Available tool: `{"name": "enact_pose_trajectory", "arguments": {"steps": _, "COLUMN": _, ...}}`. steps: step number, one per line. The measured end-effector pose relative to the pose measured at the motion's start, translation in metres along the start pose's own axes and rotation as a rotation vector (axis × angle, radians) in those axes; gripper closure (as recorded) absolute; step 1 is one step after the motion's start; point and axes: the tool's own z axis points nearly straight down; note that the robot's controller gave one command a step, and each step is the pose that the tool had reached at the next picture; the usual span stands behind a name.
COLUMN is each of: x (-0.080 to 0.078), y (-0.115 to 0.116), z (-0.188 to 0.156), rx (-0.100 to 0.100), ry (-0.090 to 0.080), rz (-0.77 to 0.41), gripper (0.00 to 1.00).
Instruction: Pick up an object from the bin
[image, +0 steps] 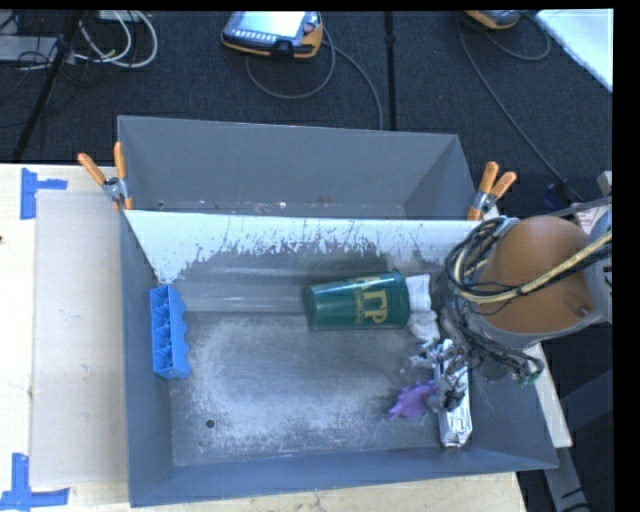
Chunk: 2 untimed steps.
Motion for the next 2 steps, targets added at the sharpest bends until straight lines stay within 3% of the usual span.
{"name": "enact_pose_trajectory", "arguments": {"steps": 1, "x": 0.004, "y": -0.006, "z": -0.053, "rx": 0.008, "ry": -0.006, "rz": 0.002, "gripper": 1.0}}
{"name": "enact_pose_trajectory", "arguments": {"steps": 2, "x": 0.012, "y": -0.002, "z": -0.103, "rx": -0.002, "ry": 0.0, "rz": -0.012, "gripper": 1.0}}
